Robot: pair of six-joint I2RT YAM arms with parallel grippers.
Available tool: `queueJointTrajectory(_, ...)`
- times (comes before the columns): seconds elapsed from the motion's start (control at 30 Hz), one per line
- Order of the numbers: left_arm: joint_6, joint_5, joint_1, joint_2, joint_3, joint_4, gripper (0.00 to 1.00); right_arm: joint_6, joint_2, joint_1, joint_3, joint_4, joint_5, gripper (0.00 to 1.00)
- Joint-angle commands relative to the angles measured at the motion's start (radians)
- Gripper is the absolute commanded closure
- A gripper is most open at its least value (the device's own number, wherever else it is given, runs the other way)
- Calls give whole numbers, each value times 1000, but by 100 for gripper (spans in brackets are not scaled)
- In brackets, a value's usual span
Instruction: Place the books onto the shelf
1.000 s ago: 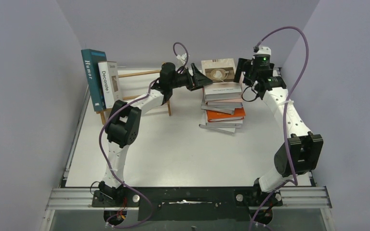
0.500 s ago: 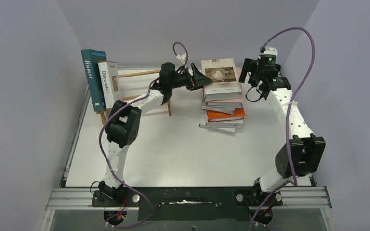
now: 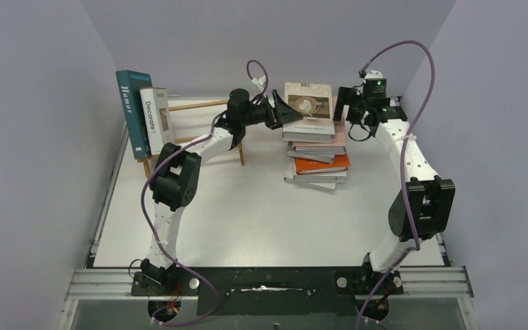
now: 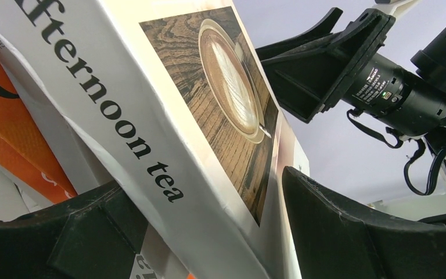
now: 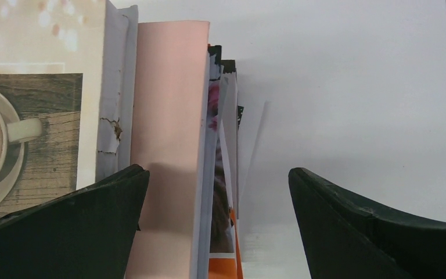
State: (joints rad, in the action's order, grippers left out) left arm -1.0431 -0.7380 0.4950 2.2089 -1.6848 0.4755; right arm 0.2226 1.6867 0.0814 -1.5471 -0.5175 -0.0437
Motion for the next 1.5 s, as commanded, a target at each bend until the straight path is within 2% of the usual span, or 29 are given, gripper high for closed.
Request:
queueJointTrajectory(0.0,-5,-39,5,-2,-69,84,21,-40,-35,20,-8,40,-70,2)
queueJointTrajectory(0.23,14,-33,7,-48,-40,89,21,-59,-61,36,5,50,-71,2)
queueJointTrajectory(0.53,119,-8,7,-182,22,25,41,-74,-104,72,-4,63,-65,2)
queueJointTrajectory(0.73,159,6,2,-260,62,-10,49,-78,-99,114,-30,57,-58,2)
queueJointTrajectory(0.77,158,6,1,-269,70,-6,52,-78,-99,122,-33,59,-54,2)
queueJointTrajectory(0.97,150,-2,-16,-328,94,27,89,-61,-120,139,-29,74,-1,2)
queueJointTrajectory(1.1,208,31,-44,-407,67,-41,95,-36,-184,130,14,110,95,2)
queueJointTrajectory(1.2,323,99,-64,-487,8,-194,97,-30,-222,112,35,115,117,2)
queueJointTrajectory(1.33,473,257,-95,-617,-33,-382,100,-32,-244,93,52,111,118,2)
queueJointTrajectory(1.47,567,504,-135,-756,20,-518,100,-32,-252,83,70,112,109,2)
